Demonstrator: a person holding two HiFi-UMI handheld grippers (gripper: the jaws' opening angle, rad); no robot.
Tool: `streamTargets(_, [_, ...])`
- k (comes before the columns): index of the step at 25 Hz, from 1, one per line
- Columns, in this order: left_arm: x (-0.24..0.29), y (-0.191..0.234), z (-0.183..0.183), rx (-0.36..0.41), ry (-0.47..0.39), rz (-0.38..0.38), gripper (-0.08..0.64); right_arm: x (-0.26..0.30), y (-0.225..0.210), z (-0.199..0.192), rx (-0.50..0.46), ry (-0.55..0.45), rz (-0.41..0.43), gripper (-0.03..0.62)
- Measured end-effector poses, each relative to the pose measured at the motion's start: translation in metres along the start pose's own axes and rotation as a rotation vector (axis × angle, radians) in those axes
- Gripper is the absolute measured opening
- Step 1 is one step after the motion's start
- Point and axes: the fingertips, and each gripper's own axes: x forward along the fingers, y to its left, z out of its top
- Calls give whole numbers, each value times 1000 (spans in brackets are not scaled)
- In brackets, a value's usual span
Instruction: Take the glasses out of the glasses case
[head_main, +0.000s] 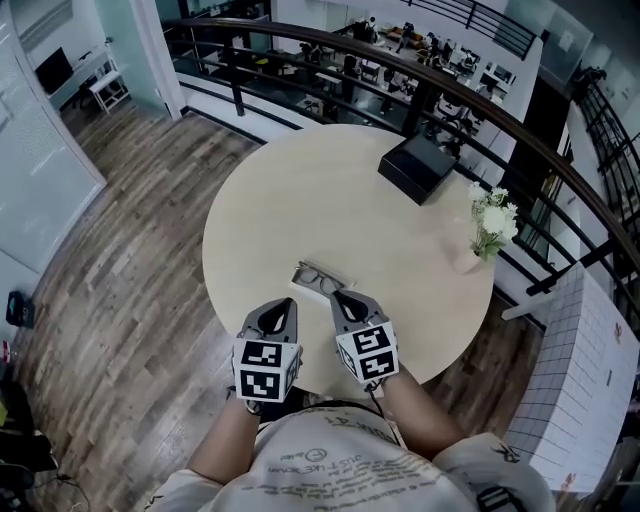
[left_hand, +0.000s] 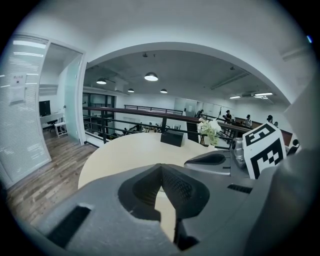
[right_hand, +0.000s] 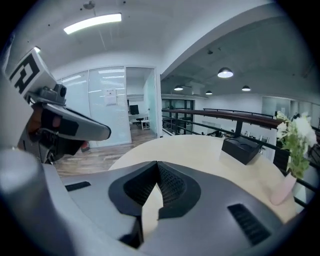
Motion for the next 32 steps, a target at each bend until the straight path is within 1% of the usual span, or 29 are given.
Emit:
streamTargets(2, [7, 3, 0, 4, 9, -16, 12, 8, -5, -1, -14, 21, -2, 15])
streamTargets(7, [22, 6, 2, 17, 26, -53, 12, 22, -17, -4, 1, 53, -36, 15])
streamTargets(12, [30, 15, 6, 17, 25, -68, 12, 42, -22, -17, -27, 105, -30, 17])
streamTargets(14, [32, 20, 6, 15, 25, -67, 12, 52, -24, -22, -54, 128, -28, 18])
streamTargets(15, [33, 23, 7, 13, 24, -66, 12, 57, -24, -24, -67, 144, -23, 29])
streamTargets(17, [34, 29, 10, 7, 23, -64, 12, 68, -24, -30, -94, 183, -12, 97])
streamTargets(22, [39, 39, 14, 1, 21, -62, 12, 88, -29, -41, -204, 265, -20, 100])
streamTargets(27, [43, 40, 15, 1, 24, -70, 12, 103, -29, -54, -269, 329, 8, 100])
streamTargets(32, [46, 39, 11, 7, 35, -76, 12, 112, -29, -79, -325, 403, 30, 100])
